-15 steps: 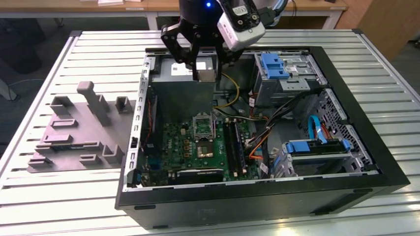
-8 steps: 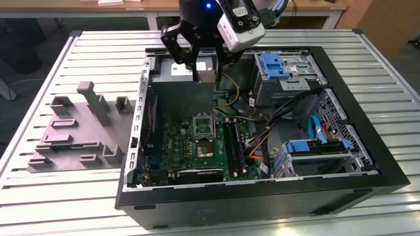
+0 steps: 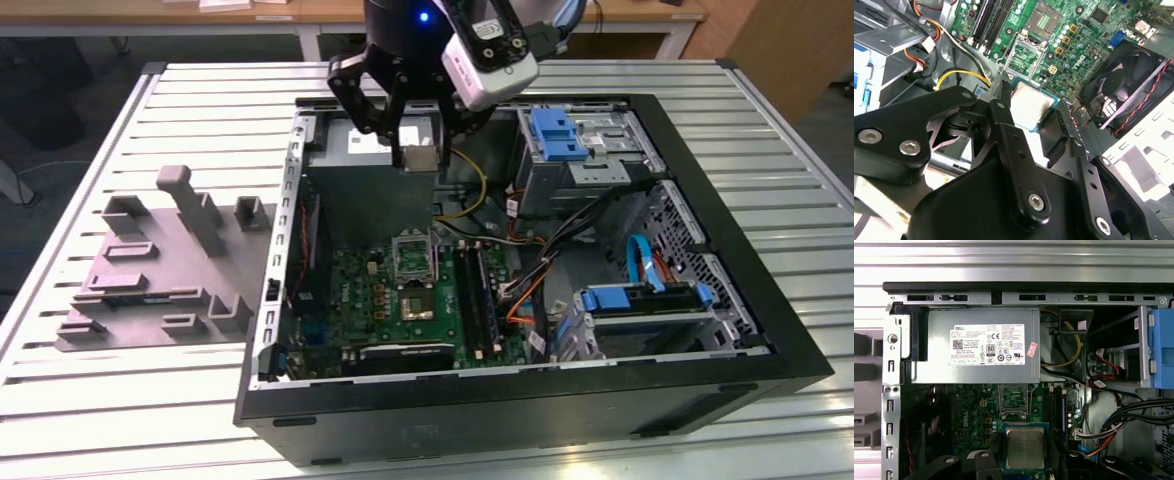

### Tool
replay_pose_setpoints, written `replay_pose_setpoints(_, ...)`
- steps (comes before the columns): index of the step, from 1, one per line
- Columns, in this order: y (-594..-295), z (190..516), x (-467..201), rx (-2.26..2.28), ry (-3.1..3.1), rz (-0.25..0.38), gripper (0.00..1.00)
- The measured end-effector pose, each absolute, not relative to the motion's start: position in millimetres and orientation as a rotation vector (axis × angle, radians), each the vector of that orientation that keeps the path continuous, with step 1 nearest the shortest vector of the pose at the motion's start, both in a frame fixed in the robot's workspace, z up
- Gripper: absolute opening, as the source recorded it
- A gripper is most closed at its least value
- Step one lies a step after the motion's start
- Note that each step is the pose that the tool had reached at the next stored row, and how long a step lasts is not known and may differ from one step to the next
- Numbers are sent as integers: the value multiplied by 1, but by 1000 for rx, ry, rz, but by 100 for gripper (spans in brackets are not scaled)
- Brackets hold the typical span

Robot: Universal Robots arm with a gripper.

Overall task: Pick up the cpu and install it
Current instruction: 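Place the cpu into insertion slot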

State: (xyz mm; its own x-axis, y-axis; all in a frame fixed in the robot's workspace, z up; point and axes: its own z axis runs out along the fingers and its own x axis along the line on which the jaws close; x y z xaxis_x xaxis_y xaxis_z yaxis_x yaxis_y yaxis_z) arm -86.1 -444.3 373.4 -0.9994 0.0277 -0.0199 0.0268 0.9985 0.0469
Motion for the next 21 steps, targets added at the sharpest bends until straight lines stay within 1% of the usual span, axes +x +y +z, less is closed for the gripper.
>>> replay_pose_setpoints(21,-447,369,-86,43,3120,73,47)
